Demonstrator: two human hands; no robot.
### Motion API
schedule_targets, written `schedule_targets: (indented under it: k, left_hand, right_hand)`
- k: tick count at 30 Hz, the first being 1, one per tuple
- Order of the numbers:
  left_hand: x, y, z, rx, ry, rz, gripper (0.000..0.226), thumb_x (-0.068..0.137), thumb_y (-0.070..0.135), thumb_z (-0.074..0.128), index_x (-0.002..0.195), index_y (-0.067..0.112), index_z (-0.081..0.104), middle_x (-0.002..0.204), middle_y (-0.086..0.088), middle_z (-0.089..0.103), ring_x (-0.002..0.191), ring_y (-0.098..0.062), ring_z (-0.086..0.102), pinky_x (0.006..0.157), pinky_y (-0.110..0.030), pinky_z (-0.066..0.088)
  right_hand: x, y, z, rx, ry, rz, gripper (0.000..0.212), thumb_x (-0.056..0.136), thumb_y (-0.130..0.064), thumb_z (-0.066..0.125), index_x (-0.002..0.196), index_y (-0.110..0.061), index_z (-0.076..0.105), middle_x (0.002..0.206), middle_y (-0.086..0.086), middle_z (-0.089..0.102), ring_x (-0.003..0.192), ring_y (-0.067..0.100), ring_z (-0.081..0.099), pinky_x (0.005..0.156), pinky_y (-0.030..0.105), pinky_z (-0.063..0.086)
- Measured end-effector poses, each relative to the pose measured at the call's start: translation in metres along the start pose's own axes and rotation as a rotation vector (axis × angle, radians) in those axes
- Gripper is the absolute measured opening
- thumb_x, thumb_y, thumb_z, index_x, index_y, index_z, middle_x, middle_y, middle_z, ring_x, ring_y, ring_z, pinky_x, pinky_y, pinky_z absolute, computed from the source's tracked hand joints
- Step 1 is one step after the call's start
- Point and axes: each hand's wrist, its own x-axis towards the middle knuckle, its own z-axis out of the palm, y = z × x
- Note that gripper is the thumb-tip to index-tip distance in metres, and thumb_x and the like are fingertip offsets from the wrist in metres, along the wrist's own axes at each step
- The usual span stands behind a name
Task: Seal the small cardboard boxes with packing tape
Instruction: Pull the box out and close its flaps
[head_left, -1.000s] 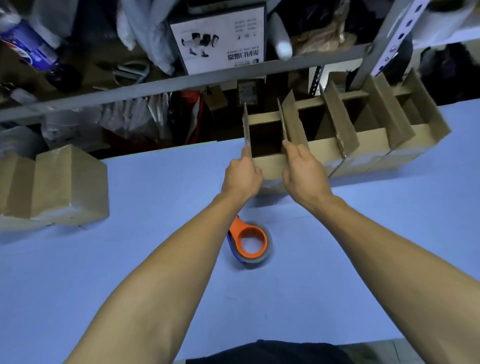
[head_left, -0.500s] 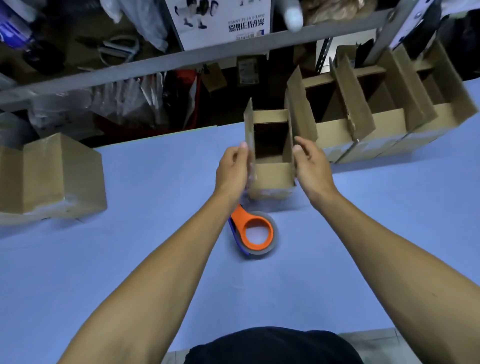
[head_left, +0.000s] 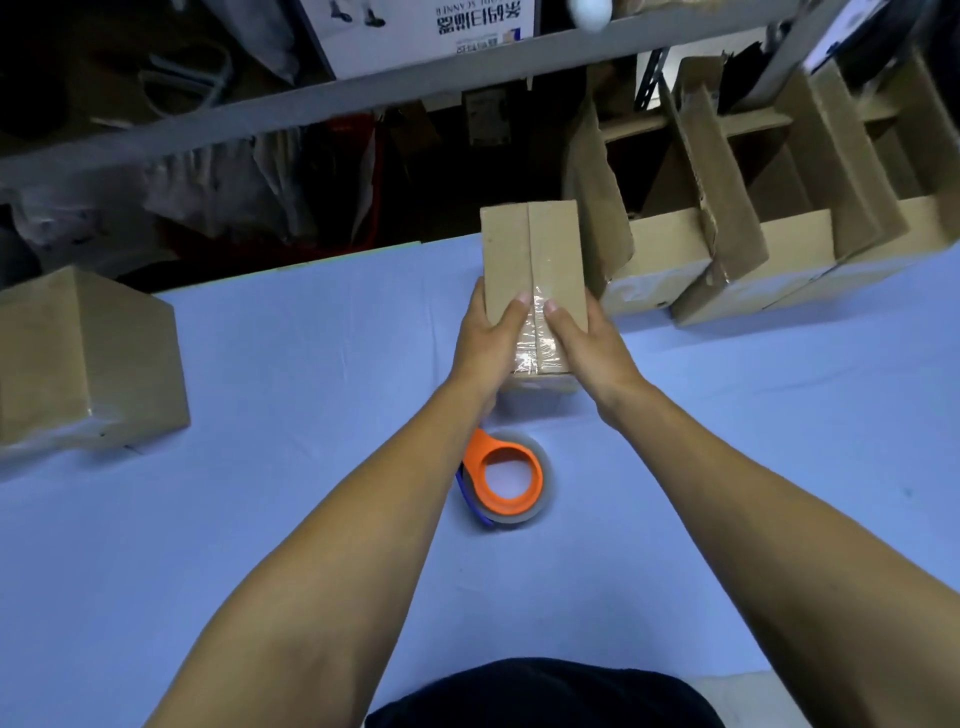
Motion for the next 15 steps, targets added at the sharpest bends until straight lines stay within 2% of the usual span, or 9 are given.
schedule_targets:
  k: [4,8,11,15]
  left_hand:
    - [-0.003,0.005,-0.003,-0.011,-0.001,-0.016,0.04,0.099,0.027,0.057,0.139,0.026,0.051,0.121,0.005,0.068,0.102,-0.007,0.068,0.078,-0.019,0.053]
    - [-0.015,0.019,-0.012,-0.097,0.046,0.032,0.035,0.094,0.029,0.062,0.129,0.03,0.056,0.117,0.007,0.07,0.104,-0.01,0.069,0.093,-0.034,0.056]
    - [-0.03,0.037,-0.03,-0.152,0.075,0.109,0.042,0.086,0.033,0.068,0.126,0.027,0.057,0.116,0.005,0.071,0.105,-0.012,0.069,0.095,-0.038,0.055]
    - [-0.06,0.046,-0.067,-0.153,0.093,0.183,0.046,0.089,0.028,0.07,0.133,0.022,0.055,0.12,0.004,0.071,0.108,-0.012,0.068,0.098,-0.038,0.054]
  right_hand:
    - [-0.005,-0.009,0.0,-0.026,-0.009,-0.026,0.065,0.079,-0.069,0.05,0.139,-0.044,0.047,0.127,-0.019,0.063,0.12,0.01,0.058,0.107,0.041,0.045]
    - [-0.015,-0.025,0.005,-0.052,-0.004,-0.116,0.043,0.096,-0.052,0.05,0.136,-0.038,0.049,0.124,-0.015,0.063,0.114,0.009,0.06,0.104,0.039,0.047]
    - [-0.028,-0.045,0.018,-0.08,0.014,-0.189,0.055,0.089,-0.061,0.047,0.138,-0.036,0.048,0.128,-0.013,0.063,0.118,0.013,0.06,0.104,0.042,0.047]
    - [-0.053,-0.056,0.045,-0.139,0.002,-0.272,0.065,0.085,-0.068,0.04,0.142,-0.038,0.045,0.133,-0.014,0.061,0.125,0.016,0.056,0.108,0.042,0.042]
